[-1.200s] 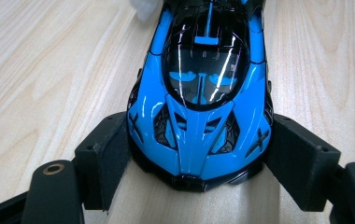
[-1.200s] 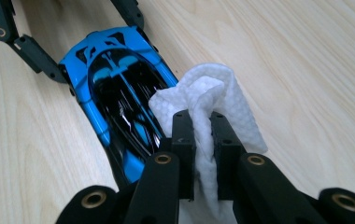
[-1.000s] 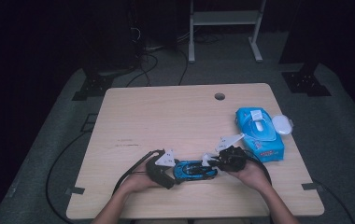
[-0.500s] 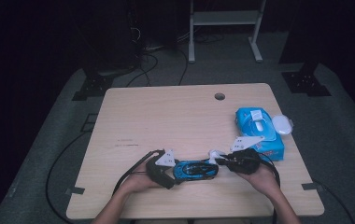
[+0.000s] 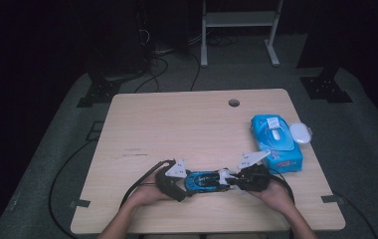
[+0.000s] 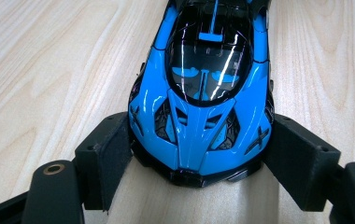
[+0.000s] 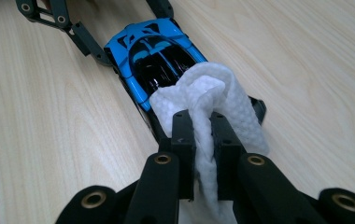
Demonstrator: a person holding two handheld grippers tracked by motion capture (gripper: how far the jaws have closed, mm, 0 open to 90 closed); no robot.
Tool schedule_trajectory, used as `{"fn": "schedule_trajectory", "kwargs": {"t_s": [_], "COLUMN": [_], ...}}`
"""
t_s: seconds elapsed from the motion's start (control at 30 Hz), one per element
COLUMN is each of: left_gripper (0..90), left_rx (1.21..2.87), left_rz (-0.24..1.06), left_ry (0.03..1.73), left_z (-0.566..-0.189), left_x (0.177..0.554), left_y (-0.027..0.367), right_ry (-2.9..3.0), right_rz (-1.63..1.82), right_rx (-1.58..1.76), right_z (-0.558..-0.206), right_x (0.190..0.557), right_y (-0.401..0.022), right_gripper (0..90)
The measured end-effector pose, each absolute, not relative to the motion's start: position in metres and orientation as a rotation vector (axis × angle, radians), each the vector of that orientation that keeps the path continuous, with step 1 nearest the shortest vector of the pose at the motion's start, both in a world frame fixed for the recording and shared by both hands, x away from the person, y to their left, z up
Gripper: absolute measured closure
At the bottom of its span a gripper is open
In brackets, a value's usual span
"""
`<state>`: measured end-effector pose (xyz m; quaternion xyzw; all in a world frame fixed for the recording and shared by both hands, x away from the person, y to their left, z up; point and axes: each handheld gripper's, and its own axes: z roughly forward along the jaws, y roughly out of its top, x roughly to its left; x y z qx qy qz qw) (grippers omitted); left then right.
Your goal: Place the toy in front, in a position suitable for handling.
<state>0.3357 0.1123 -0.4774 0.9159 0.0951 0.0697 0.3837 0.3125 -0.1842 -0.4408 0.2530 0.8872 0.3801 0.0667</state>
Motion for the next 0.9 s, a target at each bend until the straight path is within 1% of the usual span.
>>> {"fn": "schedule_trajectory", "kwargs": {"t_s": [0.1,0.3,0.4,0.53,0.67,0.77,0.9], "left_gripper": [25.3,25.3,25.3,25.4,25.3,25.3,25.4], "left_rx": [2.332,2.333,2.336,2.335,2.335,2.328,2.327], "left_rz": [0.174,0.175,0.176,0.175,0.176,0.172,0.170], "left_ry": [0.251,0.255,0.251,0.245,0.246,0.259,0.257], "left_z": [-0.477,-0.477,-0.477,-0.477,-0.477,-0.478,-0.478], "left_x": [0.335,0.335,0.335,0.336,0.336,0.335,0.335], "left_y": [0.112,0.113,0.113,0.113,0.112,0.112,0.113], "right_ry": [2.667,2.705,2.710,2.651,2.647,2.631,2.605], "right_rz": [1.143,1.118,1.085,1.130,1.084,1.087,1.081], "right_rx": [0.761,0.680,0.691,0.770,0.751,0.764,0.813], "right_z": [-0.441,-0.444,-0.441,-0.438,-0.438,-0.437,-0.438], "right_x": [0.310,0.310,0.313,0.315,0.316,0.326,0.335], "right_y": [-0.182,-0.159,-0.164,-0.183,-0.178,-0.171,-0.177], "right_gripper": [82.2,82.2,82.2,82.3,82.3,82.2,82.2]}}
